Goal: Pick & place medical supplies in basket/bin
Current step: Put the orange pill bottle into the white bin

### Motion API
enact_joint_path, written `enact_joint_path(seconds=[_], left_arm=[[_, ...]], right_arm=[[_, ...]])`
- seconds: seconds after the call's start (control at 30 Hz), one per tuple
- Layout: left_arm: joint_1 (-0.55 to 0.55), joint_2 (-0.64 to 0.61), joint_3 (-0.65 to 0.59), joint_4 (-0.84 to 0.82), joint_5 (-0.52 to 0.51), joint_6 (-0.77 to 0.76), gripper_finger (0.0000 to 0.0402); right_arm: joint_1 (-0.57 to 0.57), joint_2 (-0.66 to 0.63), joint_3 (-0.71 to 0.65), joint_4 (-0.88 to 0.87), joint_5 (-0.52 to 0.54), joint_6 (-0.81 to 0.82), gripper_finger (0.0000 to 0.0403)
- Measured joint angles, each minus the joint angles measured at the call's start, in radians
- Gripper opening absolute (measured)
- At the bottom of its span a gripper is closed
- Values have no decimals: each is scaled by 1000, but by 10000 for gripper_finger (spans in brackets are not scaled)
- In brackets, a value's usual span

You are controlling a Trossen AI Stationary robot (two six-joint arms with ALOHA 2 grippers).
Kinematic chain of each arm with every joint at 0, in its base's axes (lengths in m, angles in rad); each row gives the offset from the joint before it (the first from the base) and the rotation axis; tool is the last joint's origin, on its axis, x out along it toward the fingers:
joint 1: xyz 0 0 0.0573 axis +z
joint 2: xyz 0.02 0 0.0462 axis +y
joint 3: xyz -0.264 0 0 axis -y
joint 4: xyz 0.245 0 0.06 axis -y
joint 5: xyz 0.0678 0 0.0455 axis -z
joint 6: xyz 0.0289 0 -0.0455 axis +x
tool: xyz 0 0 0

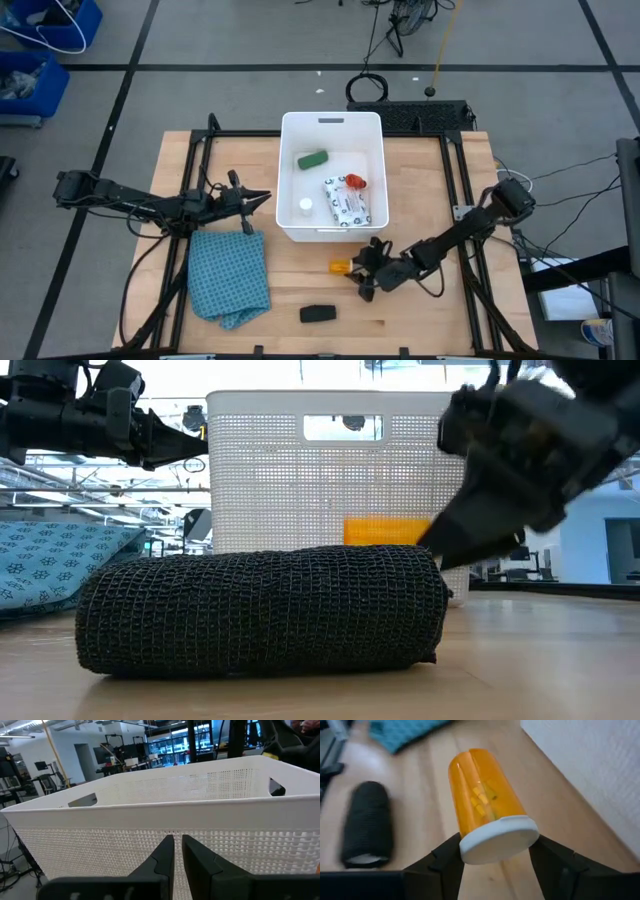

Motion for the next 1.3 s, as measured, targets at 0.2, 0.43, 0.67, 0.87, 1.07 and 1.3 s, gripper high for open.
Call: enact_joint_path(seconds=[0.2,0.43,0.67,0.87,1.07,1.3], left_arm=[[0,0,0,0,-1,1,42],[0,0,0,0,-1,1,42],[0,0,0,0,-1,1,42],[0,0,0,0,-1,0,42],[0,0,0,0,-1,-4,42],[0,0,0,-9,-1,-8,42]], right_arm=[[21,-181,0,34,-29,-258,192],[66,-408,1,8,-23,-509,192],[117,-597,1,-132,-23,-646,189],[147,-713,1,-324,50,-707,189],[139,-809,1,-426,41,-879,186],[88,-980,0,-456,-84,-1003,165]])
